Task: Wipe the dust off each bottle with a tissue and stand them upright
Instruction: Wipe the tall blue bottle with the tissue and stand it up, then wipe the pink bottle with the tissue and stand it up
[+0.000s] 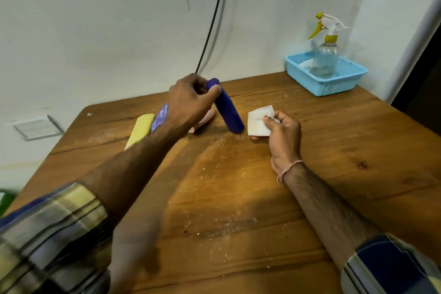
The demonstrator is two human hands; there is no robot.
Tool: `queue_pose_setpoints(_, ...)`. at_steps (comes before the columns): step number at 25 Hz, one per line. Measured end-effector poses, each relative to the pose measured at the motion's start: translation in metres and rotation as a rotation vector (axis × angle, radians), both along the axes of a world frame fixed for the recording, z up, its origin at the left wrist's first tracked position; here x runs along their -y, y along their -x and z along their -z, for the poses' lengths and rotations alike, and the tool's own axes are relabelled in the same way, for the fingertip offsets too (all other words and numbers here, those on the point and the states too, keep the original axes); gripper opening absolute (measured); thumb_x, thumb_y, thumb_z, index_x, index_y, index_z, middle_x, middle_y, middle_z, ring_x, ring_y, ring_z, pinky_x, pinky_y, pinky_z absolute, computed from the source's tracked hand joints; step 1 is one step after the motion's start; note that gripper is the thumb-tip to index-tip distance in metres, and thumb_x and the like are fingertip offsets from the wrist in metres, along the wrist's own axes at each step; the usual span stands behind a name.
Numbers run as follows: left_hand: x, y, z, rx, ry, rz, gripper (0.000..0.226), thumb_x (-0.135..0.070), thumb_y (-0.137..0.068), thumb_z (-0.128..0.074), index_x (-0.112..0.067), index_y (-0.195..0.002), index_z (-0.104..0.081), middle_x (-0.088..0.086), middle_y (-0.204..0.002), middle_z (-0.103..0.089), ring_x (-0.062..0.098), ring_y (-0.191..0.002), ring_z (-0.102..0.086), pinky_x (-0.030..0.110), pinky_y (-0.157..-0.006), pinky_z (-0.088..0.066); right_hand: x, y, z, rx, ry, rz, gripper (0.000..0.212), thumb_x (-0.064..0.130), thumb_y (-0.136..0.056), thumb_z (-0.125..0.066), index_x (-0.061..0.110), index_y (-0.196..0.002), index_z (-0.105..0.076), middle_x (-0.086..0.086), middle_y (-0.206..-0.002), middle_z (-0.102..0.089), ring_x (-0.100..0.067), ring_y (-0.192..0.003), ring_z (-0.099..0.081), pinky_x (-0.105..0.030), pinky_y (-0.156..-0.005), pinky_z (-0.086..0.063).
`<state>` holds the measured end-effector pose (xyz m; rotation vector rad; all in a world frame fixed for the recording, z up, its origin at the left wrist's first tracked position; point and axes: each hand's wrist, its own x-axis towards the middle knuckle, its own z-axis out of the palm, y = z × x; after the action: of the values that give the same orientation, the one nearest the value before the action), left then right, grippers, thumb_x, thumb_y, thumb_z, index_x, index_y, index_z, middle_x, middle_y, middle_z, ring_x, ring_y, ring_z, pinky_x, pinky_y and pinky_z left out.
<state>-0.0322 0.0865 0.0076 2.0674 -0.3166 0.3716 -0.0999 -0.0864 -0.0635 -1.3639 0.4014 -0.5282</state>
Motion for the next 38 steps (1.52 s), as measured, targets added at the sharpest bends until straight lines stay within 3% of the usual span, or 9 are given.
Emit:
queue_pose_setpoints(4,0.050,-0.029,-0.024,0.011,-0.167,0.078,0.027,-0.037,-0.085,-0.074,-0.013,-0.096,-0.068,-0.003,-0.084,-0.069,0.011,-0.077,-0.064,0.020,-0.059,-0.049,0.006,-0.004,0.005,-0.030,-0.020,0.033,0.013,0.018,-0.095,-0.060,0.028,-0.091,-0.067,0.000,-0.105,-0.069,-0.019,-0.091,-0.070,-0.044,-0.065,-0.063)
queue_pose_setpoints(6,0.067,-0.038,-0.024,0.000,-0.217,0.101,0.031,-0.039,-0.086,-0.075,-0.011,-0.098,-0.067,-0.003,-0.085,-0.067,0.008,-0.075,-0.060,0.016,-0.056,-0.042,0.007,-0.006,0.008,-0.071,0.044,0.048,0.009,0.023,-0.094,-0.060,0.028,-0.092,-0.068,0.003,-0.104,-0.070,-0.018,-0.093,-0.070,-0.043,-0.067,-0.063)
queue_pose_setpoints(13,0.073,-0.044,-0.020,-0.058,-0.187,0.082,0.039,-0.046,-0.084,-0.077,-0.013,-0.094,-0.060,0.002,-0.090,-0.067,0.012,-0.077,-0.059,0.024,-0.062,-0.048,0.007,-0.006,0.009,-0.151,0.148,0.110,0.011,0.025,-0.095,-0.056,0.026,-0.096,-0.067,0.002,-0.112,-0.071,-0.017,-0.099,-0.068,-0.036,-0.075,-0.062)
queue_pose_setpoints(18,0.061,-0.041,-0.017,-0.133,-0.115,0.086,0.040,-0.047,-0.081,-0.079,-0.015,-0.094,-0.058,0.009,-0.100,-0.070,0.025,-0.093,-0.068,0.037,-0.075,-0.058,0.006,-0.002,0.006,-0.135,0.173,0.103,0.013,0.023,-0.096,-0.054,0.025,-0.091,-0.066,0.001,-0.110,-0.071,-0.012,-0.086,-0.068,-0.031,-0.066,-0.062)
queue_pose_setpoints(21,0.060,-0.036,-0.015,-0.140,-0.144,0.131,0.039,-0.048,-0.082,-0.079,-0.017,-0.093,-0.057,0.006,-0.099,-0.068,0.018,-0.089,-0.065,0.031,-0.071,-0.055,0.006,0.000,0.005,-0.132,0.165,0.069,0.014,0.023,-0.097,-0.054,0.021,-0.101,-0.067,0.000,-0.115,-0.069,-0.012,-0.087,-0.068,-0.026,-0.061,-0.061)
queue_pose_setpoints(24,0.060,-0.034,-0.013,-0.145,-0.161,0.149,0.038,-0.047,-0.082,-0.079,-0.019,-0.092,-0.056,0.005,-0.099,-0.068,0.016,-0.088,-0.063,0.028,-0.070,-0.052,0.005,0.001,0.004,-0.122,0.179,0.041,0.009,0.024,-0.098,-0.055,0.025,-0.099,-0.063,-0.003,-0.119,-0.068,-0.015,-0.090,-0.068,-0.031,-0.064,-0.063)
queue_pose_setpoints(32,0.043,-0.028,-0.013,-0.166,-0.185,0.165,0.045,-0.053,-0.077,-0.081,-0.018,-0.097,-0.060,0.005,-0.101,-0.069,0.023,-0.096,-0.067,0.038,-0.078,-0.058,0.004,0.004,0.003,-0.109,0.184,0.015,0.008,0.023,-0.098,-0.055,0.027,-0.102,-0.061,-0.005,-0.120,-0.067,-0.013,-0.084,-0.069,-0.036,-0.065,-0.063)
queue_pose_setpoints(35,0.015,-0.023,-0.004,-0.183,-0.220,0.081,0.045,-0.054,-0.078,-0.079,-0.021,-0.103,-0.060,0.001,-0.101,-0.067,0.018,-0.093,-0.064,0.031,-0.069,-0.054,0.004,0.005,0.003,-0.100,0.200,0.011,0.008,0.023,-0.098,-0.056,0.030,-0.097,-0.057,-0.006,-0.121,-0.067,-0.019,-0.090,-0.069,-0.040,-0.068,-0.063)
queue_pose_setpoints(38,-0.024,-0.017,0.021,-0.235,-0.350,-0.122,0.046,-0.042,-0.080,-0.081,-0.018,-0.112,-0.058,0.001,-0.106,-0.063,0.016,-0.092,-0.062,0.025,-0.061,-0.050,0.002,0.006,0.002,-0.085,0.190,-0.015,0.011,0.020,-0.098,-0.055,0.025,-0.106,-0.061,-0.007,-0.122,-0.067,-0.015,-0.080,-0.068,-0.039,-0.065,-0.063)
